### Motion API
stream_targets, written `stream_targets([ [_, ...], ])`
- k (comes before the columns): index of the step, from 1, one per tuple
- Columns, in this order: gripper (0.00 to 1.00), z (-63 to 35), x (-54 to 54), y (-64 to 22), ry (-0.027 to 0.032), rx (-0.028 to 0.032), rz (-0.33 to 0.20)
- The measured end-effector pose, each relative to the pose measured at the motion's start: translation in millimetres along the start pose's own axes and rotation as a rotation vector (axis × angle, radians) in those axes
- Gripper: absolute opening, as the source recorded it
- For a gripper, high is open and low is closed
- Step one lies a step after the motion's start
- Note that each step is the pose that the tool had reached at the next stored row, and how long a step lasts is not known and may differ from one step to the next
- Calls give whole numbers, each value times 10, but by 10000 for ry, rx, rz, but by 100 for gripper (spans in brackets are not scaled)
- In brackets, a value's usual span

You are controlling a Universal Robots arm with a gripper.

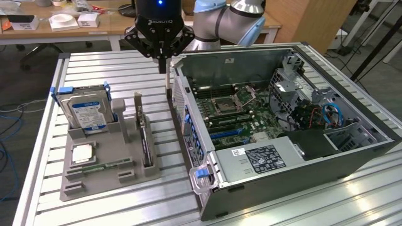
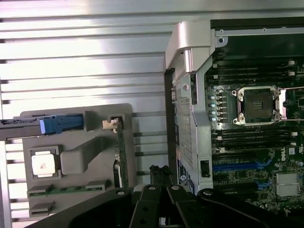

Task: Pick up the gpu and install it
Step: 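Reach for the gpu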

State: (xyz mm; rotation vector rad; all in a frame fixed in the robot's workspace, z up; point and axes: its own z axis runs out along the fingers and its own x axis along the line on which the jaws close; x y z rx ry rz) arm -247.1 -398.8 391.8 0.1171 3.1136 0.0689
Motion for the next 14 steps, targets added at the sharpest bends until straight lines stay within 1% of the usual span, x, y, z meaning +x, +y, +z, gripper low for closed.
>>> stream_targets([
  [14, 11, -3, 105, -8, 0, 0, 0],
])
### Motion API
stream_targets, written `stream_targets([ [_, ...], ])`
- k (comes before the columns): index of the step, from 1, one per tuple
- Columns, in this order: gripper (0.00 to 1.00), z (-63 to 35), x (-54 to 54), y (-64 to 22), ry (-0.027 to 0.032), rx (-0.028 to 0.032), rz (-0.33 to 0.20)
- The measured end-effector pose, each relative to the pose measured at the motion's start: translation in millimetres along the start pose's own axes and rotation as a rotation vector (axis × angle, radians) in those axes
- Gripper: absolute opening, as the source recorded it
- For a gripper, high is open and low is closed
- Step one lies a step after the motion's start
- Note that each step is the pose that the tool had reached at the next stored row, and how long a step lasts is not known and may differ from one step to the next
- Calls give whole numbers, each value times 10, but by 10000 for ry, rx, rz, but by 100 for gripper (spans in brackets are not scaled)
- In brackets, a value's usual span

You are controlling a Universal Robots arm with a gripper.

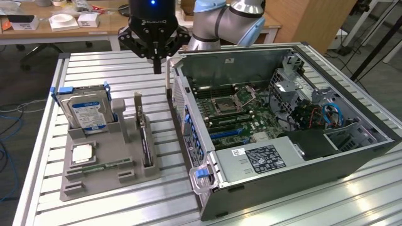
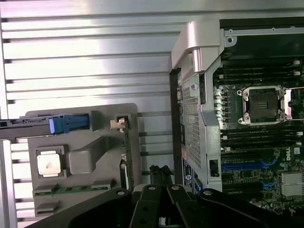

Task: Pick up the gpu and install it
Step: 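Reach for the gpu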

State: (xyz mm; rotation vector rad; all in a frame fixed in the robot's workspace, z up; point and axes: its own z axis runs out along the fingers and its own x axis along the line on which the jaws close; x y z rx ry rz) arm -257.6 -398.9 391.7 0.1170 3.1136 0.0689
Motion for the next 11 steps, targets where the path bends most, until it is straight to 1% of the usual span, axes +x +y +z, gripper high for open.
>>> stream_targets([
  [11, 11, -2, 78, -6, 0, 0, 0],
])
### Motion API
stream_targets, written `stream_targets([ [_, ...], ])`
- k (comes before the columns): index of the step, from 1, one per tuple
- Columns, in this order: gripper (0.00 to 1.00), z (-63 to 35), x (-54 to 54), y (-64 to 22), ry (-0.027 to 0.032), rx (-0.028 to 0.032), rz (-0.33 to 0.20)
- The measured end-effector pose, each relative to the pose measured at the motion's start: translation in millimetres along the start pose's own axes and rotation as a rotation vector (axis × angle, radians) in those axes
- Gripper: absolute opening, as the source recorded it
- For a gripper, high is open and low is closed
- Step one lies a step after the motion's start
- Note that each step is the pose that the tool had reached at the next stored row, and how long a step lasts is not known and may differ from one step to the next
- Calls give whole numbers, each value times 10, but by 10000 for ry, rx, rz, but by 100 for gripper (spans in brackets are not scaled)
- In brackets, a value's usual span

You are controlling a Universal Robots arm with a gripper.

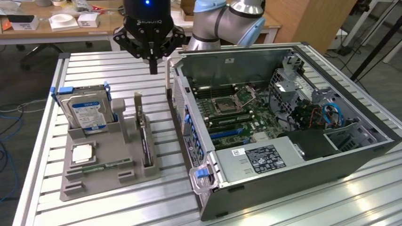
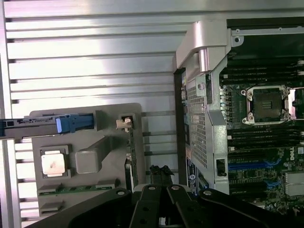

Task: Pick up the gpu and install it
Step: 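Reach for the gpu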

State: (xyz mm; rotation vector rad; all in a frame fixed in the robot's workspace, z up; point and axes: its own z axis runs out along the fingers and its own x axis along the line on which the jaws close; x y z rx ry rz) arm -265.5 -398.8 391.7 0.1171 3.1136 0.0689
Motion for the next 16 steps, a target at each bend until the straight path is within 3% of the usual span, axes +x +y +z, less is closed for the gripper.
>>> stream_targets([
  [16, 11, -3, 105, -8, 1, 1, 0],
])
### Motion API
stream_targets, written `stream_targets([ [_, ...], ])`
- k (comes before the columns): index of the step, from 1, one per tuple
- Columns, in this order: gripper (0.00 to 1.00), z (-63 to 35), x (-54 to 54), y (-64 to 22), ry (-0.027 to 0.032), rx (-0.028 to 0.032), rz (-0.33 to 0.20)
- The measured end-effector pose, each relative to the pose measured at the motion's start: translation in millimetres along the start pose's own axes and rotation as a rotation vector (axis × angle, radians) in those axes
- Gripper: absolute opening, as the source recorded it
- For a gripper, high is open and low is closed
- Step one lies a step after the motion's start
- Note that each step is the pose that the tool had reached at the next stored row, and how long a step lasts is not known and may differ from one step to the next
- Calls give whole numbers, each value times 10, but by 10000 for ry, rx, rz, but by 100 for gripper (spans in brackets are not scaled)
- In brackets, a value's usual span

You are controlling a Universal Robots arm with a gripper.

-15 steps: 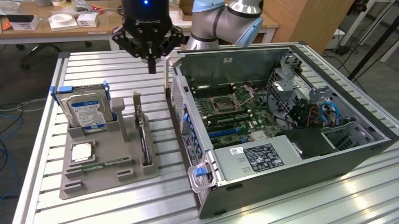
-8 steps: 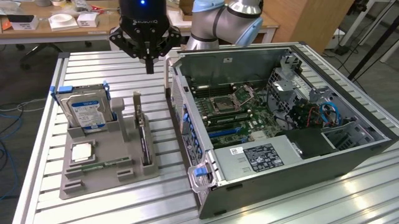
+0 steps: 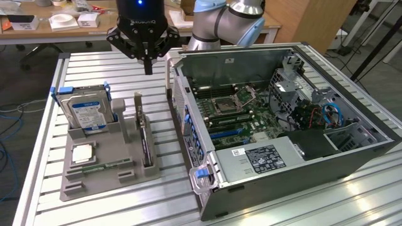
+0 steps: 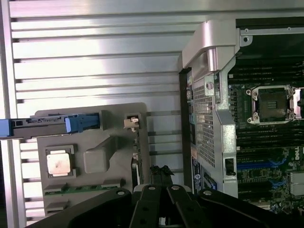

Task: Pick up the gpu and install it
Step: 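Reach for the gpu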

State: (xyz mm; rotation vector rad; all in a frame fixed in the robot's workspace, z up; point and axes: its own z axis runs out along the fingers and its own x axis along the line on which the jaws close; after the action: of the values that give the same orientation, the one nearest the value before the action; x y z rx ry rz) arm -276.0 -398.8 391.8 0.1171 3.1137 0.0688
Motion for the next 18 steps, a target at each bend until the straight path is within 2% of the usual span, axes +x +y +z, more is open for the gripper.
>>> stream_targets([
  [18, 11, -4, 113, -56, 0, 0, 0],
])
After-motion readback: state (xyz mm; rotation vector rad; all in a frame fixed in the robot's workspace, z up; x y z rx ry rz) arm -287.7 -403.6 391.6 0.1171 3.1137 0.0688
